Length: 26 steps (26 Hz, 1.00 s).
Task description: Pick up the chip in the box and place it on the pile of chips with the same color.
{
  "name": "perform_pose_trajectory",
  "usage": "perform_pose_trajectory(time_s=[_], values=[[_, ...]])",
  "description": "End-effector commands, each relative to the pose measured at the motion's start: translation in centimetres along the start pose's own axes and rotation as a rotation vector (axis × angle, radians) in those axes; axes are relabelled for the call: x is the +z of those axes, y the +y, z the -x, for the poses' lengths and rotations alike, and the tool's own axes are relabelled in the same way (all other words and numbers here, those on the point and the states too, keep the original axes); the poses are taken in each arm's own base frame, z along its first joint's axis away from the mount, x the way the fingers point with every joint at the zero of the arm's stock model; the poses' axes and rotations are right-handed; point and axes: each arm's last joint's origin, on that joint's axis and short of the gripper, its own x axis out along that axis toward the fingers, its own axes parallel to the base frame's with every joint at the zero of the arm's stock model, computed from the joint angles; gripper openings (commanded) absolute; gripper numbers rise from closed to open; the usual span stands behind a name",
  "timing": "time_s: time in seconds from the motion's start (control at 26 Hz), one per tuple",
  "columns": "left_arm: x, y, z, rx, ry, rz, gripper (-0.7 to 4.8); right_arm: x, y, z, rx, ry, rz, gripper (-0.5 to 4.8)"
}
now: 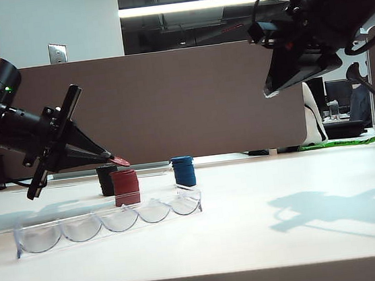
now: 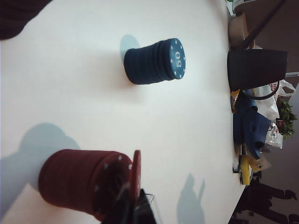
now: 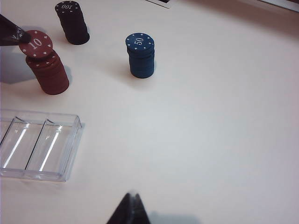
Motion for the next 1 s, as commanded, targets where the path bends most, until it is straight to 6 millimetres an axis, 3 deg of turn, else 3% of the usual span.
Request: perform_pose_trajectory(time_s=[0.04, 1.0], values=[[-0.06, 0.05, -0.09, -0.003, 0.008, -0.016, -0.06, 0.28, -0.02, 0.10, -0.002, -0.018, 0.003, -0.06], [0.00, 0.05, -0.13, -0.008, 0.004, -0.029, -0.06, 0.27, -0.02, 0.10, -0.001, -0.018, 0.002, -0.06]])
